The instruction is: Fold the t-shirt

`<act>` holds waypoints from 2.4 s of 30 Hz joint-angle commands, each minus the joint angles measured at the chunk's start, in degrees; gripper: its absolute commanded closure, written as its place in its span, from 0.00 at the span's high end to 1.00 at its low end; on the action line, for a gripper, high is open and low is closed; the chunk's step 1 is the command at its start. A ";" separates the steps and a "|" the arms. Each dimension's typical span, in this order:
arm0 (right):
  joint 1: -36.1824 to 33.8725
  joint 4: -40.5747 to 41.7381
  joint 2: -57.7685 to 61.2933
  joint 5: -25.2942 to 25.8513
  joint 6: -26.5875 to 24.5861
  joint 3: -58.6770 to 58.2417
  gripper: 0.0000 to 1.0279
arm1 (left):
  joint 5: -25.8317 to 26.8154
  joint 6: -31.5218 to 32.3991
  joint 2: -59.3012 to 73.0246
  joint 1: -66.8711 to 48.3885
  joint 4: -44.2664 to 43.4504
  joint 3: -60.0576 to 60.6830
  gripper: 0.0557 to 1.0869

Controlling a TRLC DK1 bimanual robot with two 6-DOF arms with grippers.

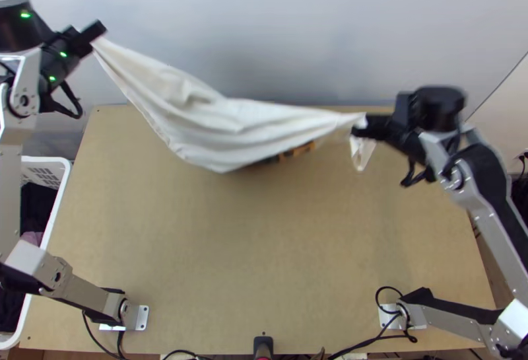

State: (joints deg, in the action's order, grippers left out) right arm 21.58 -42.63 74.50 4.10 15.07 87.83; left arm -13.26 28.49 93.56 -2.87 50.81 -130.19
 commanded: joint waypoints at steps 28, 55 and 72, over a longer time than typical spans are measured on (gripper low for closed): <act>-3.57 -6.41 -4.45 -3.57 9.54 -6.36 0.03 | 10.97 3.59 -0.66 -5.48 -12.66 29.03 0.04; -7.87 1.41 3.28 -4.01 12.53 -9.17 0.03 | 27.49 -5.11 3.21 -24.90 15.29 33.34 0.94; -7.78 1.41 2.32 -4.01 13.67 -8.91 0.03 | 16.07 -2.56 9.01 -38.70 7.47 44.94 0.94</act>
State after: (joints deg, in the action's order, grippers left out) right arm 13.80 -41.25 77.08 -0.01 28.51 78.70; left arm 6.33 25.74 101.01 -39.35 60.27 -88.71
